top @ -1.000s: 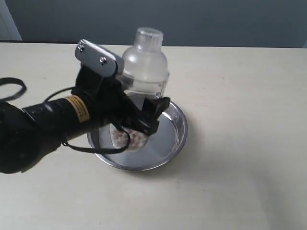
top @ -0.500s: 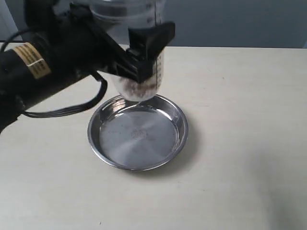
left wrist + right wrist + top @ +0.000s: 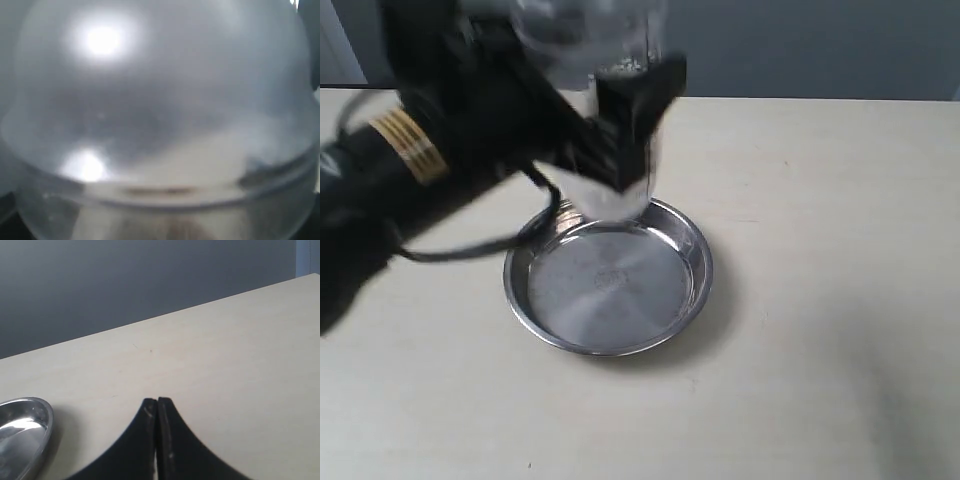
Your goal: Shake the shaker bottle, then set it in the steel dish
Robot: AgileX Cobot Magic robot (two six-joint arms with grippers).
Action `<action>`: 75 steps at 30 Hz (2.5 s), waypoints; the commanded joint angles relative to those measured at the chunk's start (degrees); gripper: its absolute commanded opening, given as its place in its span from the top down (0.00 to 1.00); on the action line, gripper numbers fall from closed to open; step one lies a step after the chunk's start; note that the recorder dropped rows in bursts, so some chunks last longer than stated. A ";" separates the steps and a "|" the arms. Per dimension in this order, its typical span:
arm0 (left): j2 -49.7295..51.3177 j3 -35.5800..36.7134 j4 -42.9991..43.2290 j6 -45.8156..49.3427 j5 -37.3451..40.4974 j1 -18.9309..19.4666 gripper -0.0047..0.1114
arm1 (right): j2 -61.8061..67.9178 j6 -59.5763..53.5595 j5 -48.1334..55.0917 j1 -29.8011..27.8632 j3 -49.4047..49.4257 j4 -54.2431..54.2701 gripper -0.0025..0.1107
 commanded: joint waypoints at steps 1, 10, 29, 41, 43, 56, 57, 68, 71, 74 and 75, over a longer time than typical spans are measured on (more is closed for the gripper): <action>11.97 4.93 -3.89 0.32 -3.60 -0.35 0.96 | -0.28 -0.18 -0.61 -0.18 0.04 -0.07 0.98; 0.99 -0.63 -1.01 -0.45 1.06 0.43 0.96 | -0.28 -0.18 -0.61 -0.18 0.04 -0.07 0.98; 9.41 3.24 -0.58 -2.83 -0.07 0.77 0.96 | -0.28 -0.18 -0.61 -0.18 0.04 -0.07 0.98; 8.51 1.26 -1.24 -3.38 -2.24 1.42 0.96 | -0.28 -0.18 -0.61 -0.18 0.04 -0.07 0.98; 11.85 1.64 -0.19 -5.02 -5.06 1.31 0.96 | -0.28 -0.18 -0.61 -0.18 0.04 -0.07 0.98; 19.78 2.33 4.51 -6.87 -19.99 1.43 0.96 | -0.28 -0.18 -0.61 -0.18 0.04 -0.07 0.98; 19.78 3.56 4.51 -6.09 -22.81 1.43 0.96 | -0.28 -0.18 -0.61 -0.18 0.04 -0.07 0.98; 25.07 9.08 0.54 -2.52 -35.02 1.43 0.96 | -0.28 -0.18 -0.61 -0.18 0.04 -0.07 0.98; 28.52 8.63 -1.30 0.74 -35.02 1.43 0.96 | -0.28 -0.18 -0.61 -0.18 0.04 -0.07 0.98; 31.68 7.28 -1.28 0.78 -35.02 1.43 0.96 | -0.28 -0.18 -0.61 -0.18 0.04 -0.07 0.98; 32.72 6.82 -1.17 0.78 -35.02 1.43 0.96 | -0.28 -0.18 -0.61 -0.18 0.04 -0.07 0.98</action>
